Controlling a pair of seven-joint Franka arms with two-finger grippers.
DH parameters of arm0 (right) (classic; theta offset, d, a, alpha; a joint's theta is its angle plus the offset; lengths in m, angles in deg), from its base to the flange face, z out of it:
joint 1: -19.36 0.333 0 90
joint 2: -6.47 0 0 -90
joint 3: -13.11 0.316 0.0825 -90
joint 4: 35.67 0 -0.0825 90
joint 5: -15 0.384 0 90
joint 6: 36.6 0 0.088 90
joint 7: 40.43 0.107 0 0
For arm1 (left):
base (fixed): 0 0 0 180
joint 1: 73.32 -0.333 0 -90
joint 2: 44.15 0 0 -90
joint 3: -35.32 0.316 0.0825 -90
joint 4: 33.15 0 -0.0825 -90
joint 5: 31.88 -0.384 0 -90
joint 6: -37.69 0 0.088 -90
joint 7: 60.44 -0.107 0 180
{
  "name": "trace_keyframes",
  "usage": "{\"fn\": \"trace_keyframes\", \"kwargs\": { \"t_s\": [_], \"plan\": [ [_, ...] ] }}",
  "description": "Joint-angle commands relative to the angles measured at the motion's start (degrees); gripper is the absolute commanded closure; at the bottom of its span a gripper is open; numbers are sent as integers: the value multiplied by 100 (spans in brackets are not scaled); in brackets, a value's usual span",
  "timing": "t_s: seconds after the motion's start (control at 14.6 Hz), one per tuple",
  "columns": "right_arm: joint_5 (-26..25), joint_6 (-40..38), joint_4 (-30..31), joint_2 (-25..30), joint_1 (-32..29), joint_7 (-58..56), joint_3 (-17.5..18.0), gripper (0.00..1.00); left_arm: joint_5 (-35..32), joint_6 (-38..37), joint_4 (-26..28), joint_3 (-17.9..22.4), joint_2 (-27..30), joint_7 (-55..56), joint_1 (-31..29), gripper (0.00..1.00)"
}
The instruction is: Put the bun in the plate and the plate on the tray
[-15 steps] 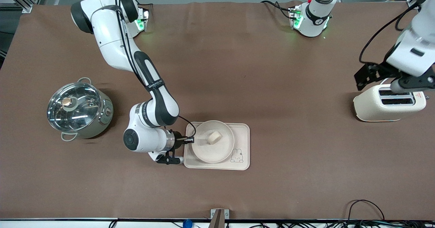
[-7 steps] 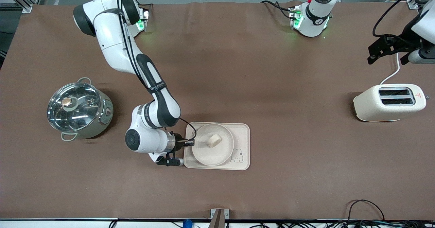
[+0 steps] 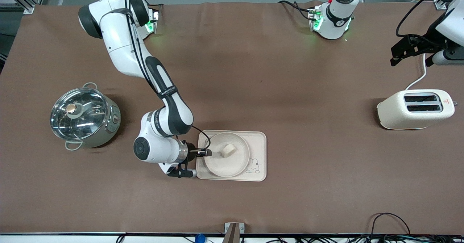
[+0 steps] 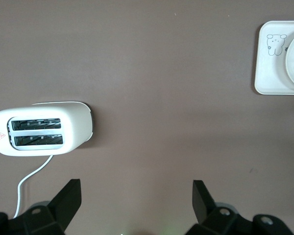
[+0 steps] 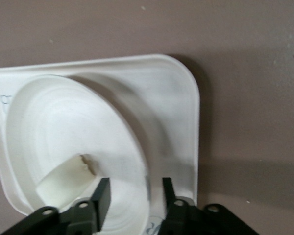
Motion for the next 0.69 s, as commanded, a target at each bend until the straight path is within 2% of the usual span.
{"fn": "trace_keyframes", "kwargs": {
  "t_s": [0.0,0.07,0.21,0.41,0.62],
  "plan": [
    [-75,-280,57,407,-105,107,46,29,23,72,113,5,110,23,89,0],
    [-76,-552,57,513,-149,90,29,26,14,107,122,-39,101,32,89,0],
    [-93,-974,92,828,-490,81,29,13,14,125,131,-49,101,49,80,0],
    [-241,-1800,285,1426,-966,55,-77,2,14,230,245,-66,136,93,71,0],
    [-637,-2556,557,2268,-1422,29,-279,0,14,231,315,-57,207,93,45,0]
  ]
}}
